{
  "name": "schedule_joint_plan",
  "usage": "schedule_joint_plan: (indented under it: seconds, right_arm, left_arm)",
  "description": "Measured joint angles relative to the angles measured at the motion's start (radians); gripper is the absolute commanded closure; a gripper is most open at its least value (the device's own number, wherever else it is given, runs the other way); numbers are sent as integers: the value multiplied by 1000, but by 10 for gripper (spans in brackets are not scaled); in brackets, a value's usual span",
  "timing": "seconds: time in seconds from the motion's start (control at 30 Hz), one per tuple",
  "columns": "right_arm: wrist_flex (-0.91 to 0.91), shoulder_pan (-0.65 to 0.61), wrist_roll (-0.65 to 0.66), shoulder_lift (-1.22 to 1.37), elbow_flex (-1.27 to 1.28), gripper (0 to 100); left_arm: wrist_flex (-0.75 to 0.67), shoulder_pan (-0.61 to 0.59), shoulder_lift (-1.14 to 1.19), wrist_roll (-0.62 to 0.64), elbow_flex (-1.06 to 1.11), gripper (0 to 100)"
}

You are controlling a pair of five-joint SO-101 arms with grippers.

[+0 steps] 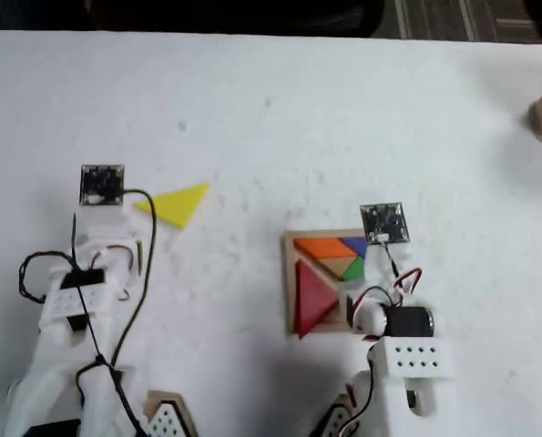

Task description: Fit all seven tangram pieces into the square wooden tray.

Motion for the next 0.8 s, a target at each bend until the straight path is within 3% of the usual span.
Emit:
schedule_joint_plan:
  seconds: [0.17,0.3,0.47,0.63,0.8]
  right_arm:
    - [61,2,49,0,-35,981]
    - [169,-72,176,0,-77,981]
    - [229,-123,204,0,-166,981]
    - [402,-296,207,0,-278,981]
    - [377,-410,189,46,-242,981]
  left_arm:
    - [0,8,0,0,0,936]
    - [0,8,0,0,3,936]
    - [0,8,0,0,15,936]
    - [0,8,0,0,15,936]
    - [0,8,0,0,15,936]
